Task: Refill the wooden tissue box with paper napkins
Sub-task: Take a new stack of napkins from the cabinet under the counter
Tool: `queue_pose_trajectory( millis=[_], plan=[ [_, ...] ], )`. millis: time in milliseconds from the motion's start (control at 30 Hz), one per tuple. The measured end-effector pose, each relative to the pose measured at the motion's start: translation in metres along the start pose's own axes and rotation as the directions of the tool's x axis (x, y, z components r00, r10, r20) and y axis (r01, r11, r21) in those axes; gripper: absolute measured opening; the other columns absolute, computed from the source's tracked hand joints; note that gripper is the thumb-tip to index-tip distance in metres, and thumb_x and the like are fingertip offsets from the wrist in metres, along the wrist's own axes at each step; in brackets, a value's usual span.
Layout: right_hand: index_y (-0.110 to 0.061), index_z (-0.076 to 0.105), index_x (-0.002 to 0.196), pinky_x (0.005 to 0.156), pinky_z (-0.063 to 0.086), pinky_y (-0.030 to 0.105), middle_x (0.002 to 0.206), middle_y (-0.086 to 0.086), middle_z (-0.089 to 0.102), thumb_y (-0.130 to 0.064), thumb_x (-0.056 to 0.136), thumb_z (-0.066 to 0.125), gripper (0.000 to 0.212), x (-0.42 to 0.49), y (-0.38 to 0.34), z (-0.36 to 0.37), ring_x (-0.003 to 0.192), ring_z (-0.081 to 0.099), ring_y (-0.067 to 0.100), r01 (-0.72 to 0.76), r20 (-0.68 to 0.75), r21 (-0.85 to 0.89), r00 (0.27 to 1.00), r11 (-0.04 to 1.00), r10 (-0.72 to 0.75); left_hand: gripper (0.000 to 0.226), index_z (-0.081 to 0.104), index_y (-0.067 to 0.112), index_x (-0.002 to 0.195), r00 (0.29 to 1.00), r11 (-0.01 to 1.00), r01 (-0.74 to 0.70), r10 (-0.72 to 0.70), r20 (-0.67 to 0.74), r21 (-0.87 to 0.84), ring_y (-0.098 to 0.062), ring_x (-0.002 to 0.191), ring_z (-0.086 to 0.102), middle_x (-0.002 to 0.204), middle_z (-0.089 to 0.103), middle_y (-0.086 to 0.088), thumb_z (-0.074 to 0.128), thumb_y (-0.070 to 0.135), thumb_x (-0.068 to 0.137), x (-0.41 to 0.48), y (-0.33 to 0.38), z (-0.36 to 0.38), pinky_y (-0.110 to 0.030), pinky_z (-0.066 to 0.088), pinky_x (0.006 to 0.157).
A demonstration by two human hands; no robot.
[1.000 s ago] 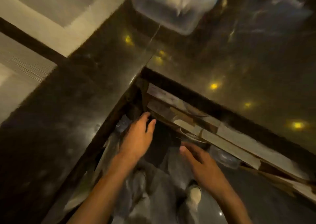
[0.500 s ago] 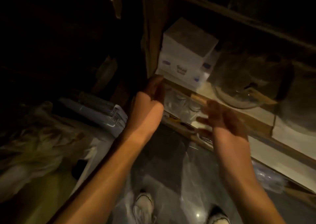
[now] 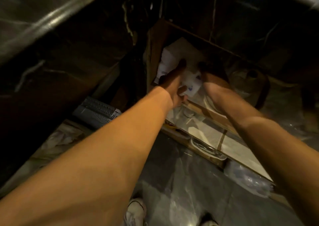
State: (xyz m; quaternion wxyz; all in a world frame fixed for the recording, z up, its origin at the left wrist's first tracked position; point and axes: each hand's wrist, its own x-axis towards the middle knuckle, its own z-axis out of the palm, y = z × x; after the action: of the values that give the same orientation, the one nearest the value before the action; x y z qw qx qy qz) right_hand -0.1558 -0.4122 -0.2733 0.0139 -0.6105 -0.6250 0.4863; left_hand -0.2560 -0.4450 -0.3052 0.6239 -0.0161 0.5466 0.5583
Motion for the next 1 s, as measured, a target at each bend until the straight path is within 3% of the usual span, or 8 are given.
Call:
queue_pose_trajectory(
  millis=[133,200,300,400,467,633,833,1000],
  plan=[
    [-0.018,0.055,0.128,0.083,0.034,0.033,0.130,0.003,0.051,-0.040,0.102,0.037,0.038,-0.025,0.011,-0.003,0.102,0.046,0.020,0.117,-0.104,0.115,0.989,0.987,-0.105,0.042,0.056,0.010,0.129,0.994,0.996,-0.094,0.094,-0.054,0.002,-0.021,0.081,0.064,0.098,0.066,-0.012,0.062,0.030,0.093,-0.024,-0.003,-0.012,-0.031,0.053,0.064],
    [-0.023,0.045,0.140,0.093,0.035,0.034,0.144,0.005,0.047,-0.050,0.099,0.039,0.049,-0.047,0.028,-0.001,0.120,0.049,0.027,0.065,-0.108,0.208,0.993,0.976,-0.043,0.034,0.054,0.004,0.124,0.992,0.996,-0.085,0.083,-0.100,-0.015,-0.022,0.079,0.064,0.101,0.067,-0.015,0.059,0.022,0.095,-0.046,-0.010,-0.018,-0.031,0.055,0.063],
    [-0.040,0.013,0.152,0.110,0.034,0.044,0.155,-0.005,0.037,-0.064,0.090,0.044,0.074,-0.094,0.052,-0.007,0.139,0.040,0.025,0.012,0.043,0.468,0.998,0.883,-0.037,0.041,0.048,0.004,0.133,0.985,0.991,-0.120,0.126,-0.115,0.055,-0.026,0.094,0.068,0.122,0.064,-0.019,0.056,0.019,0.095,-0.102,-0.026,-0.017,-0.033,0.060,0.066],
    [-0.040,0.000,0.153,0.093,0.047,0.040,0.150,0.003,0.046,-0.073,0.077,0.055,0.099,-0.146,0.083,-0.029,0.136,0.044,0.023,-0.184,0.309,0.689,0.949,0.701,-0.054,0.040,0.051,0.005,0.134,0.991,0.987,-0.077,0.091,-0.096,0.139,-0.026,0.101,0.067,0.123,0.065,-0.018,0.051,0.017,0.096,-0.175,-0.044,-0.001,-0.039,0.058,0.078],
    [-0.044,0.005,0.152,0.095,0.048,0.043,0.143,0.008,0.053,-0.079,0.071,0.055,0.101,-0.186,0.102,-0.054,0.130,0.052,0.025,-0.287,0.398,0.726,0.916,0.625,-0.041,0.040,0.052,0.005,0.133,0.997,0.983,0.000,0.014,-0.079,0.181,-0.031,0.111,0.064,0.126,0.064,-0.020,0.050,0.017,0.095,-0.226,-0.055,0.021,-0.043,0.056,0.085],
    [-0.032,0.045,0.139,0.106,0.044,0.051,0.128,0.010,0.066,-0.068,0.086,0.040,0.064,-0.302,0.122,-0.141,0.116,0.064,0.029,-0.274,0.391,0.778,0.916,0.565,-0.095,0.027,0.062,0.013,0.119,0.989,0.884,0.085,-0.131,0.070,0.459,-0.022,0.098,0.069,0.116,0.070,-0.014,0.052,0.021,0.096,-0.352,-0.054,0.082,-0.034,0.059,0.071],
    [-0.038,0.025,0.149,0.087,0.053,0.042,0.122,0.014,0.068,-0.068,0.070,0.068,0.095,-0.414,0.119,-0.245,0.106,0.067,0.032,-0.091,0.223,0.749,0.967,0.657,-0.121,0.018,0.065,0.031,0.107,0.973,0.777,0.002,-0.148,0.180,0.630,-0.010,0.087,0.068,0.104,0.070,-0.001,0.054,0.022,0.096,-0.444,-0.032,0.150,-0.017,0.057,0.061],
    [-0.034,0.028,0.149,0.101,0.049,0.050,0.120,0.007,0.070,-0.023,0.085,0.074,0.080,-0.434,0.093,-0.282,0.110,0.067,0.026,0.011,0.149,0.698,0.976,0.716,-0.161,0.043,0.062,0.025,0.122,0.957,0.864,-0.138,-0.009,0.289,0.484,-0.022,0.110,0.065,0.120,0.067,-0.007,0.061,0.039,0.082,-0.463,-0.021,0.180,-0.032,0.054,0.085]
  ],
)
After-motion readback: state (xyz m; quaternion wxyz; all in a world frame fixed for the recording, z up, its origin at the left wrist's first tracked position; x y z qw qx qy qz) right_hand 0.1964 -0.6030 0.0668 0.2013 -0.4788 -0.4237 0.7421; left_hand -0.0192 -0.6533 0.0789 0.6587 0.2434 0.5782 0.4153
